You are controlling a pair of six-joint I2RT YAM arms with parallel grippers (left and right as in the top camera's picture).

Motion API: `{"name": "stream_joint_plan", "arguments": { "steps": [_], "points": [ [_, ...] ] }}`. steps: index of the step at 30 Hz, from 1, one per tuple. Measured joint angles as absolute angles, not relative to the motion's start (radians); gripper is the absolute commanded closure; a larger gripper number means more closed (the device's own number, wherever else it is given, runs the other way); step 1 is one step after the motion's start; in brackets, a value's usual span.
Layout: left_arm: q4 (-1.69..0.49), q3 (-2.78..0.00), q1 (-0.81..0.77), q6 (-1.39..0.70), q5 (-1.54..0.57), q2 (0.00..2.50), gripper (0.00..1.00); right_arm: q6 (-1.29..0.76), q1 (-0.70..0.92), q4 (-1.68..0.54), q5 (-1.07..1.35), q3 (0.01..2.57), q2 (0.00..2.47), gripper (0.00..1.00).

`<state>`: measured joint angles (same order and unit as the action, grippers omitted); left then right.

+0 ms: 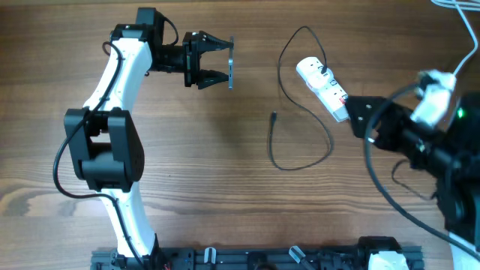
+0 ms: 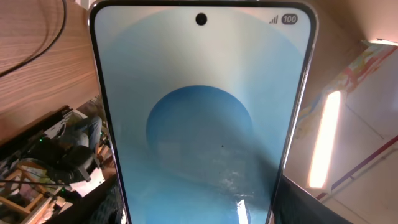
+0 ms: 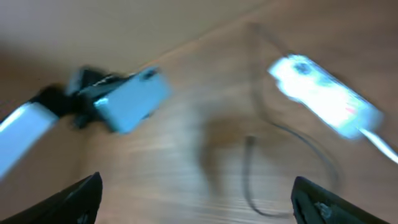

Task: Plug charger to phone and switch on socket

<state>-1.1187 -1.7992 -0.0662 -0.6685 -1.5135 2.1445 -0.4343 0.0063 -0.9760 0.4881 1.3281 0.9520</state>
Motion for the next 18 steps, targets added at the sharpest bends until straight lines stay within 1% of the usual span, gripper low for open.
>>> {"name": "stream_joint_plan", "arguments": {
  "steps": [2,4,5,6,9,11,13,15,18],
  "points": [
    [-1.118,-1.799,-0.066,-0.669,-1.514,2.144,0.36,-0.416,0.092,-0.917,0.535,1.335,0.976,0.01],
    [-1.119,-1.799,-0.066,-0.669,-1.513,2.144,0.36,-0.408,0.243,-0.911,0.521,1.361,1.02,0.03],
    [-1.118,-1.799,-0.066,-0.669,-1.514,2.144,0.36,-0.402,0.338,-0.951,0.478,1.393,1.065,0.03],
    [-1.12,-1.799,-0.066,-0.669,-1.514,2.144,0.36,-0.403,0.397,-0.991,0.426,1.421,1.102,0.03],
    [-1.119,-1.799,-0.066,-0.669,-1.513,2.144,0.36,-0.443,0.669,-1.131,0.152,1.601,1.345,0.01],
    [-1.12,-1.799,-0.066,-0.669,-1.514,2.144,0.36,-0.464,0.759,-1.185,-0.008,1.695,1.468,0.01],
    [-1.119,-1.799,-0.066,-0.669,-1.514,2.144,0.35,-0.478,0.835,-1.185,-0.154,1.818,1.6,0.01],
    [-1.119,-1.799,-0.066,-0.669,-1.514,2.144,0.36,-0.521,0.871,-1.175,-0.261,1.88,1.668,0.0],
    [-1.118,-1.799,-0.066,-0.669,-1.513,2.144,0.36,-0.572,0.879,-1.068,-0.391,1.913,1.745,0.01]
  ]
}}
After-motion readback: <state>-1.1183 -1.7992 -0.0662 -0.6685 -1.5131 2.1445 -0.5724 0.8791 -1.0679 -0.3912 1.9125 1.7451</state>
